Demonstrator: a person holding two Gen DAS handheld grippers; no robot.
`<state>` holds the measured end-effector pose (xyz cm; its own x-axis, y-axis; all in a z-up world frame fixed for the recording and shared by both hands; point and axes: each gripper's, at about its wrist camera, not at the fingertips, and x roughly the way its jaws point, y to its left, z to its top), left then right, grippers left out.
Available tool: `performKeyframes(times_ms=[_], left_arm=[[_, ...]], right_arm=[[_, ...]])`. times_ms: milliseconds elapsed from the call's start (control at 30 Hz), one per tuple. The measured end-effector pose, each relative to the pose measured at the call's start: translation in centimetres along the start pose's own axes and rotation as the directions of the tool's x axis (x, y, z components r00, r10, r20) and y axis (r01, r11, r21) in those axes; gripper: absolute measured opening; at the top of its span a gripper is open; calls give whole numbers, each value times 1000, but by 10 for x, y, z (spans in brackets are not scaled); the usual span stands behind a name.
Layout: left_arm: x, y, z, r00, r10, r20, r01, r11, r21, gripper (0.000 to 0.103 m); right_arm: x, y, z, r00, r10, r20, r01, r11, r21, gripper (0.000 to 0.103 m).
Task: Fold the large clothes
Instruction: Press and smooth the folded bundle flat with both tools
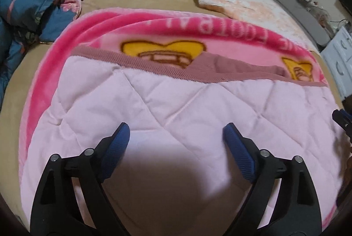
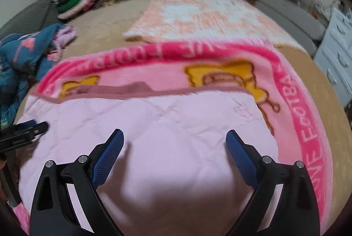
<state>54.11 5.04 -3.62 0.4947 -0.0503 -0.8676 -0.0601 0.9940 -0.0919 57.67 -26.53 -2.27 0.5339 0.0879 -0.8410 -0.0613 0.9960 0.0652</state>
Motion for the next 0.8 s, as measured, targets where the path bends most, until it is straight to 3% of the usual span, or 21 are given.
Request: performKeyframes(times_ms=[100,400,533,633,700,800], left_arm=[[6,7,1,1000,14,18,-14,1000,-18,82],[22,39,-2,999,-29,40,33,993,-110,77],[4,38,-10,996,-30,88,39,995,-92,77],[-13,38,-14,994,-40,103,49,996,-80,86],[-25,37,-17,993,-21,119,29,997,-68,93],[-44,36,-24,990,25,136,-18,999,-51,94]], right_arm=[[25,-17,-4,998,15,-59,-10,998,69,93],[42,-29,-18,998,37,-42,-32,992,123,93],[26,-26,-19,999,36,-7,-35,995,97,93],[1,-30,-26,996,73,46,-77,993,94,94],[-15,-34,-32,993,96,72,-103,990,99,94],[-41,-40,-41,986,143,83,-152,982,113,96]])
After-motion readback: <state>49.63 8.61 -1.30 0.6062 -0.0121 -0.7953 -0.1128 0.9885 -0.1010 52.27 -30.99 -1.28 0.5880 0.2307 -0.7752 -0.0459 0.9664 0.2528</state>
